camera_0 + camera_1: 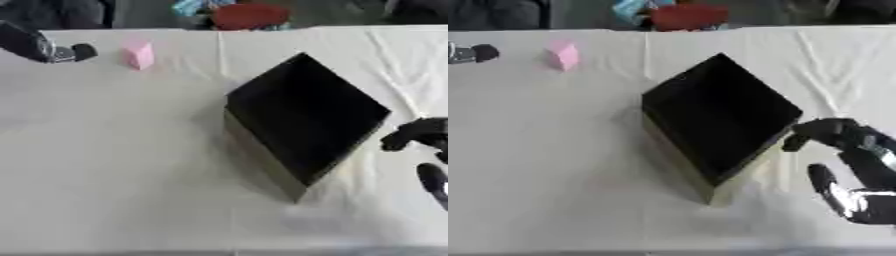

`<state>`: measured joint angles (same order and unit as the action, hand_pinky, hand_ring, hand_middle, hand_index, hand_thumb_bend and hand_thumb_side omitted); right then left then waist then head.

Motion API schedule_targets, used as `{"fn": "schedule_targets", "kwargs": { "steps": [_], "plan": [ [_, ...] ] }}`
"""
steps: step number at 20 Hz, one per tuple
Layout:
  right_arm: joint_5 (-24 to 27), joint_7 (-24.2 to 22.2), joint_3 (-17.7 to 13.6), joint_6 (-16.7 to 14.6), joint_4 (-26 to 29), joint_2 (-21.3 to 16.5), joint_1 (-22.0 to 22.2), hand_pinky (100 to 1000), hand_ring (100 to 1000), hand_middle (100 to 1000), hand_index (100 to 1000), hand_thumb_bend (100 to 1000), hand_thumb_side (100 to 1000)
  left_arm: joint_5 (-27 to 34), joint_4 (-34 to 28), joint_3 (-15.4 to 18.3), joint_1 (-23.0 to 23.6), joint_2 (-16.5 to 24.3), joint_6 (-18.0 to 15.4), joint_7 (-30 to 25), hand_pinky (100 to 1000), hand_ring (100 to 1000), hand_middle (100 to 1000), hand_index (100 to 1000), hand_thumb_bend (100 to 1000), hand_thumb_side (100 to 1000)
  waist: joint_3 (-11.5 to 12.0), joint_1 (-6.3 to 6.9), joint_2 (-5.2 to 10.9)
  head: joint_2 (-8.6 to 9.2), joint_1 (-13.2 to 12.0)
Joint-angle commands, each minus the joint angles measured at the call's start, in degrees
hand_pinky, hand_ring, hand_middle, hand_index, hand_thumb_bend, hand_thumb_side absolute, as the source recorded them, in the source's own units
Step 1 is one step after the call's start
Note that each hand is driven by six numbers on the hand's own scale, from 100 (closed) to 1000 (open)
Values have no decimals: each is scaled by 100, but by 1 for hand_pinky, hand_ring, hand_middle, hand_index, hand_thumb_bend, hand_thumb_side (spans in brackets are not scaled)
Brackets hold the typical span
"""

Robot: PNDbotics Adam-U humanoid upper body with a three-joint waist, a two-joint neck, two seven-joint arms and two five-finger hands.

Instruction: Pick up objects on the table and place them in the box.

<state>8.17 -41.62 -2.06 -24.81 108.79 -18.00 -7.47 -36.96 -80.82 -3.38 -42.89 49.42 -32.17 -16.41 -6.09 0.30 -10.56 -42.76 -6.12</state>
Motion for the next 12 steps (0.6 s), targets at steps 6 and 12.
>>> {"fn": "schedule_targets", "kwargs": {
  "steps": [6, 12],
  "plan": [
    [56, -552, 6, -517, 68, -153, -7, 734, 667, 599, 835, 100, 375, -442, 1062, -39, -855, -240, 146, -318, 821, 820, 962, 1000, 429, 630, -47, 39, 122, 19, 10],
    [59, -563, 6, -522, 61, -165, 12, 734, 666, 600, 835, 100, 374, -983, 2060, 66, -1383, -645, 289, -406, 809, 808, 954, 1000, 361, 693, -100, 50, 142, -12, 11]
  ]
}}
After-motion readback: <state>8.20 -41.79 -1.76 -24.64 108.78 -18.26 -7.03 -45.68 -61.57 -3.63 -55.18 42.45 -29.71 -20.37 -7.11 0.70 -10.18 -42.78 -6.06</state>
